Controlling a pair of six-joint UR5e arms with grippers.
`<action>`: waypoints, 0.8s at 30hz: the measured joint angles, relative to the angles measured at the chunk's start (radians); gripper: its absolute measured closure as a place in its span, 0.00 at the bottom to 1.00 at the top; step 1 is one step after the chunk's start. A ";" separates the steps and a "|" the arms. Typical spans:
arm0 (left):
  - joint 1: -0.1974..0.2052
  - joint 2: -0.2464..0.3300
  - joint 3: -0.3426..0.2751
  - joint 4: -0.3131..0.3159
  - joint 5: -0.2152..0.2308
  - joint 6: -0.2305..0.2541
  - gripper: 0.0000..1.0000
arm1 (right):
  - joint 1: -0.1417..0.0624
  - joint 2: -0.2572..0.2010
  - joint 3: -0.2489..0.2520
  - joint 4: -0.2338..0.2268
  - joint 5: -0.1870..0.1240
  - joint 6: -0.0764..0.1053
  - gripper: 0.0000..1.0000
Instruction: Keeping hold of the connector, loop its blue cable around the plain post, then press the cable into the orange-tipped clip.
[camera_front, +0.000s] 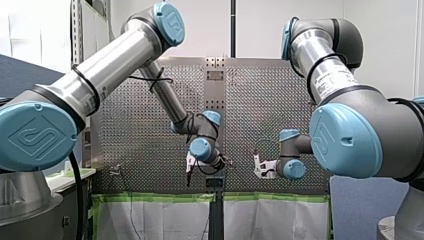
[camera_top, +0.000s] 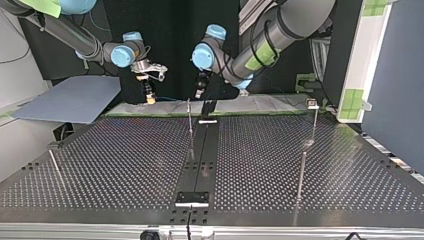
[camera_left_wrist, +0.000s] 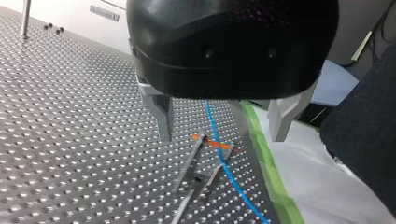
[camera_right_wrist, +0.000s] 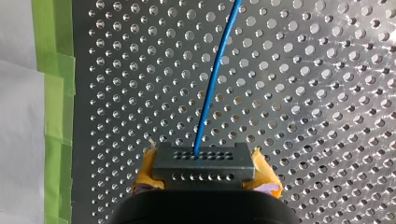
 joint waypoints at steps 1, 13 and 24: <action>-0.001 0.009 -0.009 0.007 -0.005 0.000 0.00 | 0.000 0.000 0.000 0.000 0.000 0.000 1.00; -0.012 0.122 -0.123 0.119 -0.058 -0.038 0.00 | 0.000 0.000 0.000 0.000 0.000 0.000 1.00; -0.040 0.230 -0.231 0.169 -0.129 -0.044 0.00 | 0.000 0.000 0.000 0.000 0.000 0.000 1.00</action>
